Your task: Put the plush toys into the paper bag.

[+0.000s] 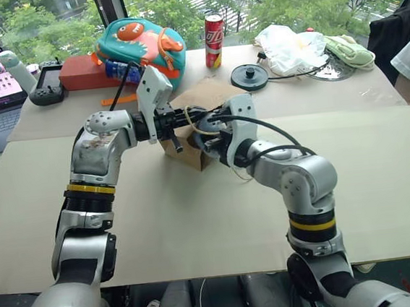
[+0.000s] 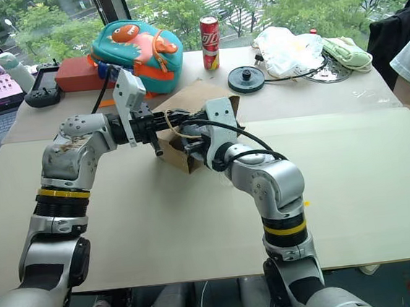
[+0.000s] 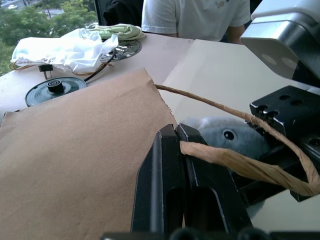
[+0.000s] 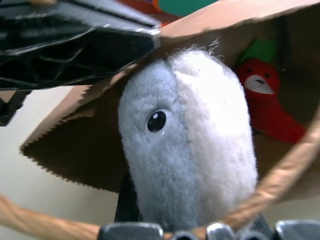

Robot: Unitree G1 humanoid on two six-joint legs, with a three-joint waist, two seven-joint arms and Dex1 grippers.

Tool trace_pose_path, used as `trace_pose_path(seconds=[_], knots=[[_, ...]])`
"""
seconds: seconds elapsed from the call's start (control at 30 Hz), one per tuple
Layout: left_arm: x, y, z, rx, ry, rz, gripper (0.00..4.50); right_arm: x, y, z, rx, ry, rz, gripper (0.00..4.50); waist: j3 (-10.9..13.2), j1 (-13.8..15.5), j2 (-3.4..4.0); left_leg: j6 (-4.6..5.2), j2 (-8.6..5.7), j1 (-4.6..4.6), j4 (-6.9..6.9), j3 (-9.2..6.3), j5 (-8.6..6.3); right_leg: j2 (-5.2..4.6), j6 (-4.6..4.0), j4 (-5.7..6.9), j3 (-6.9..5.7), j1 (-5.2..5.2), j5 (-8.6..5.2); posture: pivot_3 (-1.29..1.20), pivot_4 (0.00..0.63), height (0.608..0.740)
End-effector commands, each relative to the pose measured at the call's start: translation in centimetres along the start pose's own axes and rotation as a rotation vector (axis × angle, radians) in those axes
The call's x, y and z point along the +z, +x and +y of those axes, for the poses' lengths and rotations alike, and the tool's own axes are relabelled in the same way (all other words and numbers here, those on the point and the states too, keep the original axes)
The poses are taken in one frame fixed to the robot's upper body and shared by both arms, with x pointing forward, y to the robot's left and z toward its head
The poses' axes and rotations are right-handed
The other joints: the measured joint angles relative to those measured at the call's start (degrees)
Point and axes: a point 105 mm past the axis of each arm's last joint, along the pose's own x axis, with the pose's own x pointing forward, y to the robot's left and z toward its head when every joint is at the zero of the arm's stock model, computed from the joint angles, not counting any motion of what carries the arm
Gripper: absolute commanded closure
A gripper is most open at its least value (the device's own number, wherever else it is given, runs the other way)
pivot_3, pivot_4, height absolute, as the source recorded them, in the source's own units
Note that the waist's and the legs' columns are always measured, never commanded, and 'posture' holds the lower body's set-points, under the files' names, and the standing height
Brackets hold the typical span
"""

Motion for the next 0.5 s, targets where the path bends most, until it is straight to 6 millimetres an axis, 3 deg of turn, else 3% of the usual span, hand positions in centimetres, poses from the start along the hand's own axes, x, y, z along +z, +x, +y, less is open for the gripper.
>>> trace_pose_path(seconds=[0.03, 0.33, 0.37, 0.5], knots=[[1.3, 0.2, -0.4, -0.025, 0.025, -0.031, 4.5, 1.3, 0.5, 0.4, -0.001, -0.022, -0.052, 4.06, 0.0, 0.01, 0.0, 0.0, -0.01, 0.0, 0.0, 0.0, 0.0, -0.01, 0.0, -0.01, 0.0, 0.0, 0.0, 0.0, 0.15, 0.739], [1.4, 0.5, -1.1, -0.052, 0.018, -0.034, 4.5, 2.2, 4.3, 1.6, 0.015, -0.045, -0.061, 4.06, 0.0, -0.14, 0.0, -0.01, 0.01, 0.03, -0.03, 0.0, 0.0, 0.01, 0.0, 0.01, -0.01, -0.03, 0.0, 0.0, 0.15, 0.739], [1.4, 0.5, -1.1, -0.053, 0.018, -0.033, 4.5, 2.3, 4.5, 1.8, 0.027, -0.041, -0.067, 3.39, 0.0, -0.09, 0.0, -0.01, 0.01, 0.03, -0.04, -0.01, 0.0, 0.01, 0.0, 0.03, -0.01, -0.03, 0.0, 0.0, 0.15, 0.739], [1.4, 0.4, -1.1, -0.054, 0.018, -0.033, 4.5, 2.7, 4.9, 2.5, 0.065, -0.019, -0.087, 2.08, 0.0, 0.03, 0.0, -0.01, -0.02, -0.01, -0.04, 0.0, 0.0, -0.03, 0.0, 0.0, -0.01, -0.02, 0.0, 0.0, 0.15, 0.739]])
